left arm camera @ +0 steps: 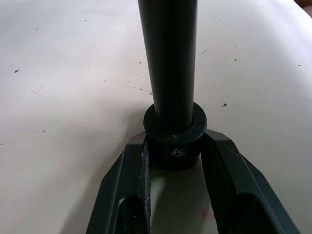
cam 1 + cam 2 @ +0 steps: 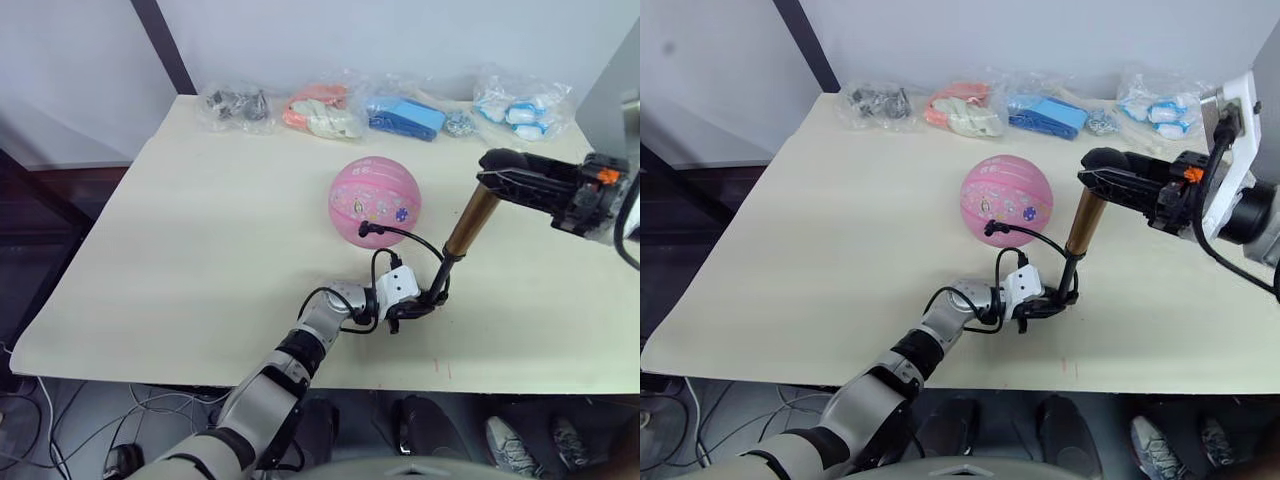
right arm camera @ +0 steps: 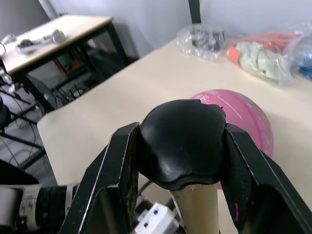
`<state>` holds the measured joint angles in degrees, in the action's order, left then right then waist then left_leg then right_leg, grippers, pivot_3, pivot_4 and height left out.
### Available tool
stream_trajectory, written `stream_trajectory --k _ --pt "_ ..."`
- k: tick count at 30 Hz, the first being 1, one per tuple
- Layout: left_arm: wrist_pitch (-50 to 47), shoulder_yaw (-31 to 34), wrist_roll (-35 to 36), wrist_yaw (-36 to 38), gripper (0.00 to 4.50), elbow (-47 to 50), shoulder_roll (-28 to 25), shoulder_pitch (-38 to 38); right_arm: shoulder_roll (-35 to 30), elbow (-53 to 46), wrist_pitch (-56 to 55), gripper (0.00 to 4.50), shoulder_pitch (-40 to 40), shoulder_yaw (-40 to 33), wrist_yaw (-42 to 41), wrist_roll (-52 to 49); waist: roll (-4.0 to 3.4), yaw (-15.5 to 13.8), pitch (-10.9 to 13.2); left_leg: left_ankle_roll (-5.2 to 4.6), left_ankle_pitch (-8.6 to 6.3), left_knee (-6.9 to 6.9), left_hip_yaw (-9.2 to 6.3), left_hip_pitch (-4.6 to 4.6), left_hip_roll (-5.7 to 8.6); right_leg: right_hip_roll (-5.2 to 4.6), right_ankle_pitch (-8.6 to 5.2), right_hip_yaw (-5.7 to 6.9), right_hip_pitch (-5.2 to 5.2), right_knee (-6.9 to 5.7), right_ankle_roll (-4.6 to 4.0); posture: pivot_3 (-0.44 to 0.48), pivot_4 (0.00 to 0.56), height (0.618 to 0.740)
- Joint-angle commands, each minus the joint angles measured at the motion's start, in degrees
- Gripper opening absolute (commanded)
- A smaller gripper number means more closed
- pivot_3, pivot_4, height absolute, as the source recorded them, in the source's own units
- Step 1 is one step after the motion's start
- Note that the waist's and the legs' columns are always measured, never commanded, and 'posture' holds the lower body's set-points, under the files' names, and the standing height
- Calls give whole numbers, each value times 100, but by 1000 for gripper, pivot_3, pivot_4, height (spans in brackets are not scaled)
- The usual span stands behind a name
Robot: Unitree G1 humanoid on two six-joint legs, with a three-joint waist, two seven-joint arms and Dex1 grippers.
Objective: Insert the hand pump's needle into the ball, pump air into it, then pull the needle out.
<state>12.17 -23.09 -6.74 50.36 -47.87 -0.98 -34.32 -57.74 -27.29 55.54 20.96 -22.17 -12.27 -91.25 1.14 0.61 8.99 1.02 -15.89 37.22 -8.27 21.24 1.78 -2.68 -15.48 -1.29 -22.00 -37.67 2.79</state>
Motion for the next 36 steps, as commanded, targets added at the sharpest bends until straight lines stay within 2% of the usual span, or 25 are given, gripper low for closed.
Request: stream_trajectory --k 1,3,7,14,19,27,31,36 --pt "-312 -205 -320 28 1015 -370 -205 283 290 -255 -139 1724 -542 231 -71 595 9 13 -5 0 0 0 1 -12 1 0 -1 0 11 0 1 0 150 740" --pt "-319 -209 -318 30 1015 -348 -217 297 436 -378 -218 1724 -844 505 -216 1046 10 24 -8 -1 -1 -7 4 -44 0 3 -15 0 37 2 23 0 150 740" --pt "-326 -207 -322 27 1015 -353 -218 286 753 -404 -422 1724 -1199 979 -428 1754 9 30 -17 0 0 -9 3 -53 -5 14 -17 0 39 1 26 0 150 740" --pt "-336 -196 -316 21 1015 -344 -207 265 1378 65 -1002 1724 -1966 2133 -931 3441 37 31 -74 1 -1 -12 -4 -59 -9 28 -17 -2 42 2 25 0 150 740" --pt "-350 -185 -328 24 1015 -321 -211 270 1700 341 -1140 1724 -2084 2472 -1149 4121 44 42 -105 1 -1 -12 1 -67 -9 29 -17 -9 45 2 25 0 150 740" --pt "-361 -185 -334 18 1015 -306 -232 285 1518 -176 -823 1724 -1692 1086 -1017 3212 34 25 -102 1 -1 -12 -5 -61 -17 40 -17 -9 44 3 23 0 150 740" --pt "-354 -189 -341 14 1015 -319 -217 303 861 -362 -422 1724 -1052 4 -768 1834 -21 8 -41 1 -1 -10 -2 -47 -5 22 -16 -12 34 4 22 0 150 740" --pt "-337 -187 -348 6 1015 -347 -201 306 97 -230 -152 1724 -499 -641 -348 555 -27 4 -23 0 -1 -11 -2 -35 2 8 -7 -4 32 7 9 0 150 740"
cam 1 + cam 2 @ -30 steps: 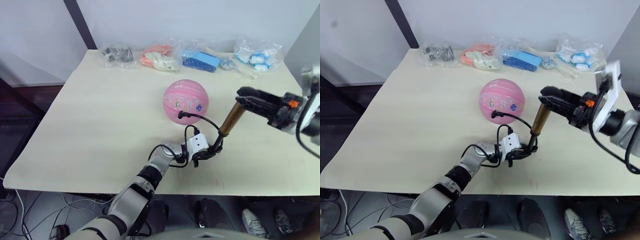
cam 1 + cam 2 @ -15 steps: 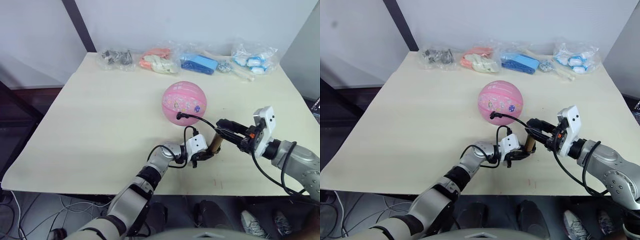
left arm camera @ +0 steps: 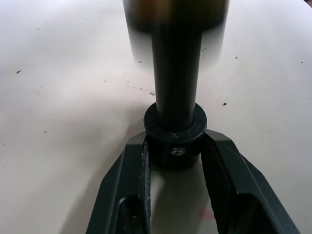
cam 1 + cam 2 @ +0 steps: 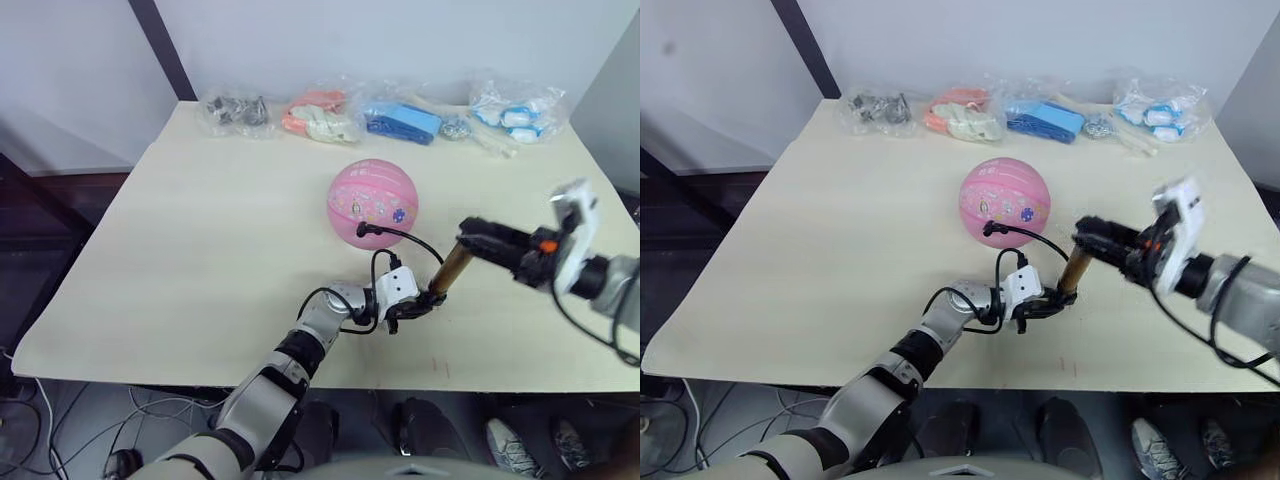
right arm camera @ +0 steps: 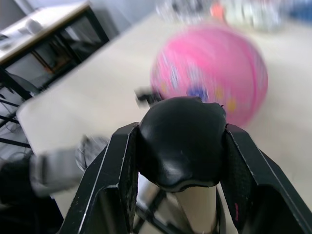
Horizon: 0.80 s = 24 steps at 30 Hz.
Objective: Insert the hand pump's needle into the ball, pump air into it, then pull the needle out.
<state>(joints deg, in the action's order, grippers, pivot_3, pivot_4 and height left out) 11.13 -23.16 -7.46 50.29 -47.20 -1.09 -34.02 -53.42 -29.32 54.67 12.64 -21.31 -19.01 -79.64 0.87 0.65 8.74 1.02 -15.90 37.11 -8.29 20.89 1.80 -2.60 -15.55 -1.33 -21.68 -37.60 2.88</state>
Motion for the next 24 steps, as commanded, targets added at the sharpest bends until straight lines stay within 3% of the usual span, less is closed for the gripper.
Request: stream_trajectory --k 1,8,12,17,24 --pt "-233 -177 -276 11 1015 -419 -186 272 -462 19 -44 1724 409 -790 400 -786 4 -1 5 0 0 0 1 2 0 -3 2 1 -1 1 -4 0 150 740" --pt "-231 -176 -278 17 1015 -430 -181 273 -1376 389 9 1724 989 -1173 623 -1686 9 -2 24 -1 0 3 6 6 0 -9 -1 1 -1 5 3 0 150 740" --pt "-231 -185 -274 26 1015 -425 -181 282 -1591 439 121 1724 939 -1235 534 -1694 11 -7 36 -1 0 4 2 19 -2 -9 2 3 -12 5 -2 0 150 740" --pt "-245 -197 -271 32 1015 -396 -169 302 -1089 226 81 1724 275 -1036 520 -1308 23 -23 32 -2 0 3 -1 22 -2 -9 2 6 -11 8 -3 0 150 740" --pt "-257 -193 -268 37 1015 -368 -221 313 -76 -209 -293 1724 -625 -66 416 -226 63 11 1 -2 -1 -3 5 -15 -4 -2 -13 2 11 2 22 0 150 740"
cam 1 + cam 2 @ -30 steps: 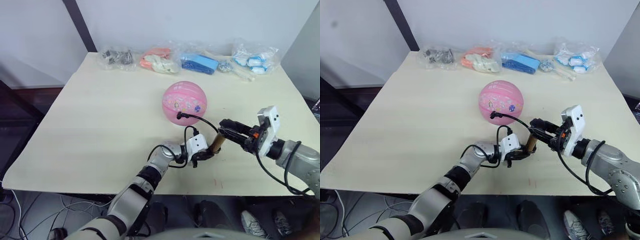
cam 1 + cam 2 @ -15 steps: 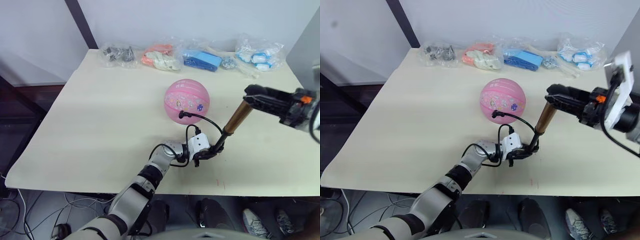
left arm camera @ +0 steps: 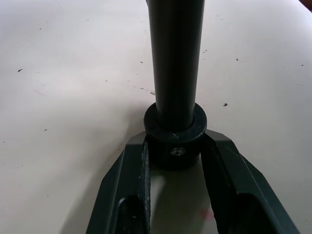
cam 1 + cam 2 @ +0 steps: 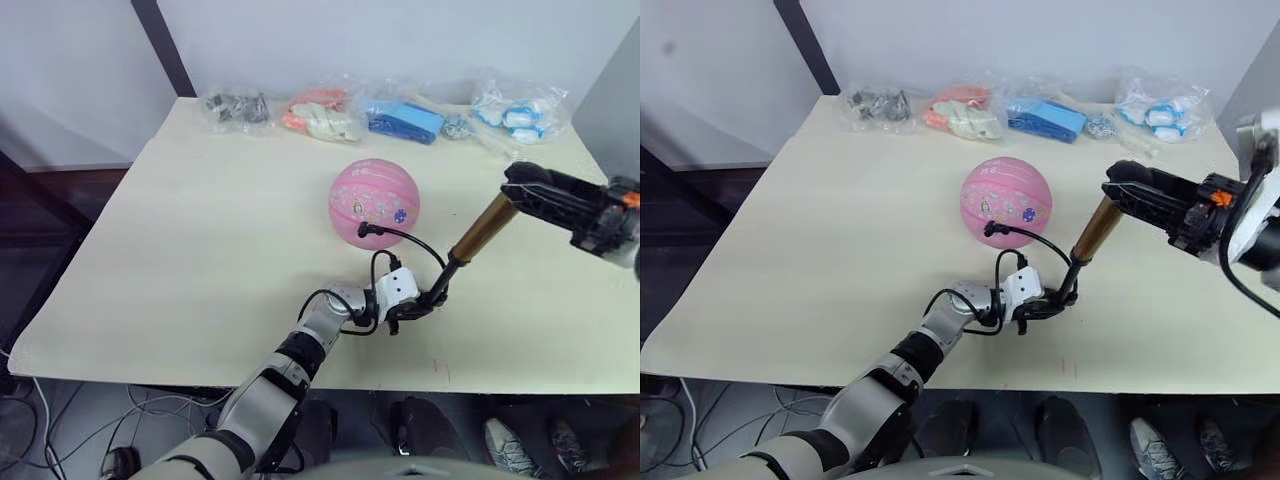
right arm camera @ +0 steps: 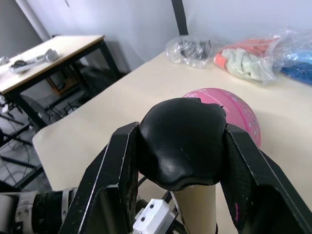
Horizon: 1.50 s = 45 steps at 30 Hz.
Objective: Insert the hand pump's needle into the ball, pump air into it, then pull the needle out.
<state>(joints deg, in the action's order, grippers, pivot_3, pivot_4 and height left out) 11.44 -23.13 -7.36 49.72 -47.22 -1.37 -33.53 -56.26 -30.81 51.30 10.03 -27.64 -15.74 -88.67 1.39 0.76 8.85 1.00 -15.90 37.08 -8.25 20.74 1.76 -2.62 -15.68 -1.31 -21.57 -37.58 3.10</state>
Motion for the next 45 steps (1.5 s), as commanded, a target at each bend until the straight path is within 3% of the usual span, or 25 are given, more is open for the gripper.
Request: stream_trajectory --k 1,11,18,22,26,30,38,45 --pt "-293 -196 -276 96 1015 -349 -202 275 313 -93 6 1724 -444 692 77 816 16 1 -15 0 0 2 -1 -2 -4 9 0 1 1 -1 0 0 150 740" --pt "-322 -198 -281 118 1015 -270 -224 330 1180 431 -628 1724 -1248 2463 -568 3137 43 16 -93 1 -1 -1 -4 -13 -13 28 -1 -6 3 -2 -2 0 150 740" --pt "-346 -203 -286 150 1015 -195 -268 359 1632 644 -810 1724 -1426 2655 -734 3790 48 24 -126 2 -1 -5 -5 -18 -17 33 -2 -9 4 -2 -3 0 150 740" --pt "-343 -205 -291 156 1015 -209 -274 341 1431 261 -664 1724 -1128 1884 -699 3267 36 20 -120 2 -1 -5 -6 -17 -27 42 -2 -8 3 -3 -5 0 150 740" --pt "-314 -222 -300 157 1015 -274 -249 317 941 -16 -365 1724 -444 768 -487 2079 -22 2 -53 2 -1 0 -3 -4 -17 34 -2 -12 -3 -1 -7 0 150 740" --pt "-285 -229 -304 163 1015 -332 -226 296 409 -16 -58 1724 39 169 -197 1038 -52 -6 -20 2 -1 -1 -2 8 -4 16 0 -9 -10 -3 -11 0 150 740" --pt "-255 -225 -310 189 1015 -367 -226 283 -577 328 116 1724 789 -411 481 -681 -34 -2 5 0 -1 1 1 18 1 -2 11 -5 -12 3 -28 0 150 740" --pt "-272 -237 -302 210 1015 -298 -230 331 -926 550 -18 1724 1258 -417 753 -1262 -43 -3 25 0 -1 2 1 33 0 -3 12 -5 -24 1 -28 0 150 740"
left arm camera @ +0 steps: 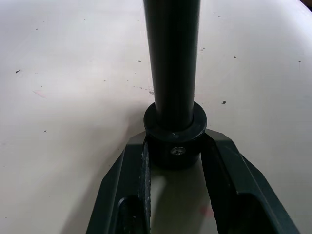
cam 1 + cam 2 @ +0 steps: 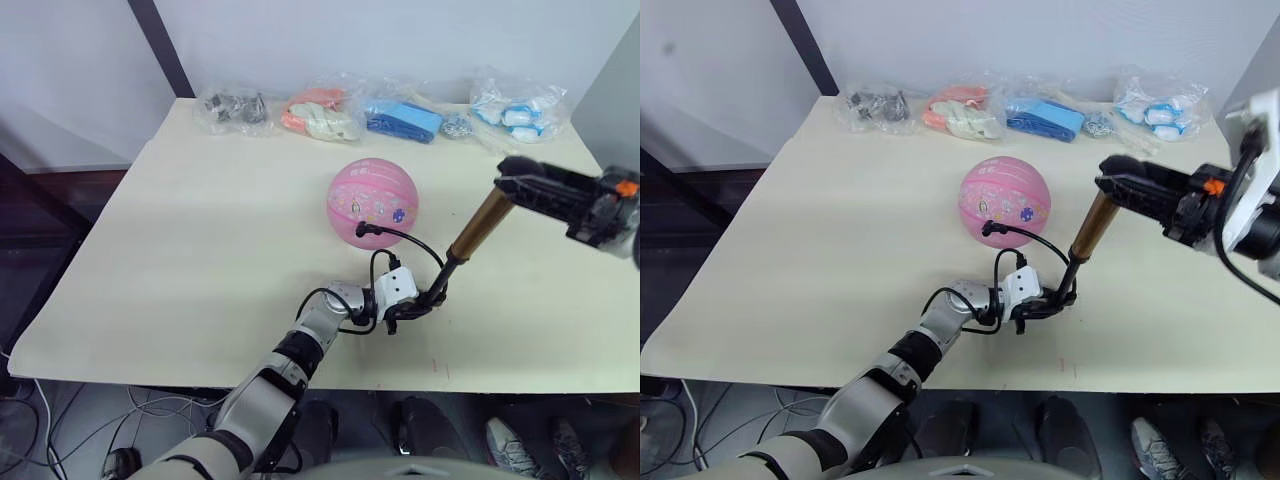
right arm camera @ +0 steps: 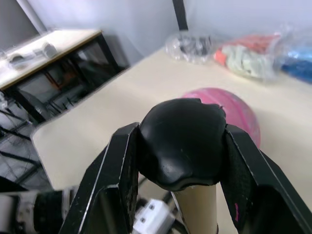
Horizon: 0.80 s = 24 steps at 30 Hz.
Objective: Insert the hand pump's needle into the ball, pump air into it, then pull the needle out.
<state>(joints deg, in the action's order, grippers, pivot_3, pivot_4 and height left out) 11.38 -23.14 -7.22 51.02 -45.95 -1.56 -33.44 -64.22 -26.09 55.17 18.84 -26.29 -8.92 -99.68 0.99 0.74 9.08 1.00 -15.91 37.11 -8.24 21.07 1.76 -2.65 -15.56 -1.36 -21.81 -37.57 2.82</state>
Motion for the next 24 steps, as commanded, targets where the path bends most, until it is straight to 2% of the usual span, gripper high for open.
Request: stream_trajectory --k 1,7,11,13,16,24 --pt "-267 -238 -311 83 1015 -421 -212 322 -123 71 -389 1724 368 -530 80 -151 -3 -1 5 0 0 0 1 2 0 -1 0 -1 -2 0 0 0 150 740" --pt "-297 -240 -299 89 1015 -387 -211 317 439 -374 -277 1724 -641 171 -329 1082 22 -3 -9 -1 -1 -1 -4 0 0 1 0 7 1 2 0 0 150 740" --pt "-327 -248 -299 97 1015 -346 -231 331 890 -405 -445 1724 -1049 1022 -681 2090 46 17 -29 -2 -1 -2 4 -31 0 0 -14 2 23 -1 24 0 150 740" --pt "-344 -253 -297 97 1015 -318 -237 340 1149 -215 -583 1724 -1192 1523 -872 2708 73 19 -57 -1 -1 -4 -2 -41 -12 24 -16 4 27 -1 24 0 150 740" --pt "-365 -250 -299 98 1015 -287 -240 348 1412 93 -807 1724 -1304 2115 -1161 3573 61 26 -78 -1 -1 -4 -3 -44 -17 34 -16 -2 27 -3 23 0 150 740" --pt "-429 -241 -290 75 1015 -227 -245 358 2340 662 -1094 1724 -1446 3013 -1547 4750 72 31 -130 0 -1 -6 -2 -55 -36 55 -15 -6 28 -6 21 0 150 740"
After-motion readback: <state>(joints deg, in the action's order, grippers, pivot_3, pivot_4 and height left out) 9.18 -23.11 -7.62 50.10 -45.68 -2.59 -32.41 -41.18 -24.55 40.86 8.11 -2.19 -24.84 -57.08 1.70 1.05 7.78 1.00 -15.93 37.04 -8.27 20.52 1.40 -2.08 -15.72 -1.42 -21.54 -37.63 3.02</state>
